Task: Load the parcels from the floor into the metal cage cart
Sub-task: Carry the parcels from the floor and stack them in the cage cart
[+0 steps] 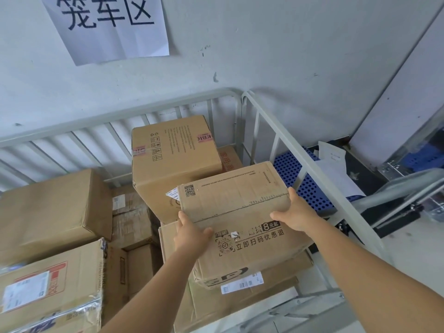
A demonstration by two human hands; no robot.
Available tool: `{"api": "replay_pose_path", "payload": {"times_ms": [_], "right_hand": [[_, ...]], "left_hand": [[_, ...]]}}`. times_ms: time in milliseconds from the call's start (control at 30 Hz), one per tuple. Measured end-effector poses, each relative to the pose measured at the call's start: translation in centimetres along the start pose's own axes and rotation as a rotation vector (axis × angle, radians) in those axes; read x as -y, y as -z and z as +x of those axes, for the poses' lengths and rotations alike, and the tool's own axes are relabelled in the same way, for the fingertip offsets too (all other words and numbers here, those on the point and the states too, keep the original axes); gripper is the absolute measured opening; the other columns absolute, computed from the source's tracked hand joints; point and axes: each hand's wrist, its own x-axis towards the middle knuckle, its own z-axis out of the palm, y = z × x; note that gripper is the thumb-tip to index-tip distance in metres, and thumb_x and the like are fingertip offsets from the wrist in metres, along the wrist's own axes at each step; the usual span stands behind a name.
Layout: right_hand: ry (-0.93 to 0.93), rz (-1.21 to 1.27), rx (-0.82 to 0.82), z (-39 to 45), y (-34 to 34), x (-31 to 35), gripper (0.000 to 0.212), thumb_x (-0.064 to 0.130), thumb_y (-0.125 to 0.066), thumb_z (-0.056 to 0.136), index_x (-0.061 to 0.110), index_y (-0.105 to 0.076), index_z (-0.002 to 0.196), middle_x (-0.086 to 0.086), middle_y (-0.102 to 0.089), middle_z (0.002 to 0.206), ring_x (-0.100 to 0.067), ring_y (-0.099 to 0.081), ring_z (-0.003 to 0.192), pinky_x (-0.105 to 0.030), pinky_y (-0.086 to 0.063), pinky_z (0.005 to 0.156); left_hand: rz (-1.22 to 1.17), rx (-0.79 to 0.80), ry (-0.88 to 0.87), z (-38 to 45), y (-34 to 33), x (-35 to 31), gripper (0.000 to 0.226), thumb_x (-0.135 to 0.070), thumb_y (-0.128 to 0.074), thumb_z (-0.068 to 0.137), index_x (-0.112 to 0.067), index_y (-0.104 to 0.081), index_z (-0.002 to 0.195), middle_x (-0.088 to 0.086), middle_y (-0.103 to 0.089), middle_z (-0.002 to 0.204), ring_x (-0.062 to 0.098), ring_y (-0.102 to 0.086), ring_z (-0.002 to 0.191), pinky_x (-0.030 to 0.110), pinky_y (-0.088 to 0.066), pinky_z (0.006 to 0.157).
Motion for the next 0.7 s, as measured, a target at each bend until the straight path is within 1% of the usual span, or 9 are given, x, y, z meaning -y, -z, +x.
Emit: {"api": "replay_pose_path", "payload": {"times_ms": [100, 167, 200, 300, 400, 533, 633, 700], "right_hand": [[0.052, -0.155, -0.095, -1.6, -0.4, 0.2, 0.102, 0.051, -0.063, 0.087, 0.022, 0.006, 0.156, -0.003, -0.006, 0.163, -0.032, -0.022, 0.146, -0.053, -0.027, 0.114], [0.089, -0.245, -0.163, -3.3, -0.6, 0.3, 0.100, 0.054, -0.060, 0.088, 0.021, 0.005, 0.156, -0.002, -0.004, 0.164, -0.029, -0.017, 0.148, -0.053, -0.023, 0.115], [0.105, -0.276, -0.189, -4.2, -0.7, 0.2, 0.100, 0.055, -0.060, 0.088, 0.020, 0.005, 0.156, -0.001, -0.004, 0.164, -0.027, -0.015, 0.148, -0.052, -0.022, 0.115], [0.120, -0.332, -0.250, -7.5, -0.9, 0.1, 0.098, 0.055, -0.058, 0.089, 0.019, 0.004, 0.156, -0.003, -0.004, 0.164, -0.025, -0.010, 0.149, -0.050, -0.018, 0.119], [0.081, -0.369, -0.309, -11.7, -1.3, -0.3, 0.097, 0.056, -0.057, 0.089, 0.018, 0.002, 0.156, -0.003, -0.005, 0.164, -0.025, -0.008, 0.150, -0.048, -0.016, 0.119], [-0.031, -0.321, -0.415, -18.3, -2.9, -1.6, 0.094, 0.055, -0.057, 0.089, 0.018, -0.004, 0.156, -0.002, -0.008, 0.164, -0.024, -0.010, 0.150, -0.049, -0.016, 0.118], [-0.132, -0.248, -0.476, -23.7, -4.7, -2.9, 0.090, 0.052, -0.056, 0.090, 0.017, -0.006, 0.156, -0.002, -0.009, 0.163, -0.023, -0.011, 0.149, -0.046, -0.017, 0.118], [-0.195, -0.210, -0.528, -27.4, -6.0, -3.7, 0.087, 0.050, -0.056, 0.091, 0.016, -0.009, 0.156, -0.003, -0.014, 0.162, -0.023, -0.015, 0.148, -0.044, -0.019, 0.116]], "left_hand": [[0.261, -0.051, -0.130, -1.0, 0.5, -0.1, 0.094, -0.043, -0.064, 0.086, -0.012, -0.005, 0.152, 0.008, -0.018, 0.156, 0.032, -0.024, 0.140, 0.047, -0.030, 0.113], [0.404, -0.062, -0.236, -1.8, 0.8, -0.3, 0.093, -0.047, -0.059, 0.089, -0.014, -0.001, 0.154, 0.006, -0.006, 0.160, 0.029, -0.010, 0.146, 0.045, -0.019, 0.118], [0.456, -0.055, -0.294, -2.3, 0.9, -0.5, 0.093, -0.048, -0.058, 0.089, -0.014, -0.001, 0.154, 0.005, -0.004, 0.161, 0.027, -0.007, 0.147, 0.045, -0.016, 0.118], [0.536, 0.001, -0.453, -4.0, 1.1, -1.1, 0.089, -0.046, -0.056, 0.091, -0.014, -0.002, 0.154, 0.003, -0.008, 0.161, 0.025, -0.006, 0.148, 0.044, -0.013, 0.119], [0.589, 0.054, -0.606, -6.2, 1.4, -1.4, 0.087, -0.045, -0.056, 0.091, -0.014, -0.004, 0.154, 0.004, -0.010, 0.161, 0.024, -0.007, 0.148, 0.043, -0.011, 0.119], [0.651, 0.128, -0.861, -10.1, 2.0, -1.5, 0.083, -0.040, -0.056, 0.092, -0.015, -0.007, 0.154, 0.004, -0.013, 0.160, 0.024, -0.010, 0.148, 0.041, -0.012, 0.119], [0.685, 0.174, -1.033, -13.8, 2.5, -1.0, 0.079, -0.036, -0.057, 0.092, -0.017, -0.012, 0.153, 0.003, -0.017, 0.159, 0.024, -0.014, 0.147, 0.043, -0.014, 0.120], [0.697, 0.213, -1.131, -16.2, 2.6, -0.6, 0.078, -0.038, -0.057, 0.092, -0.018, -0.013, 0.153, 0.003, -0.016, 0.159, 0.024, -0.014, 0.147, 0.042, -0.013, 0.119]]}}
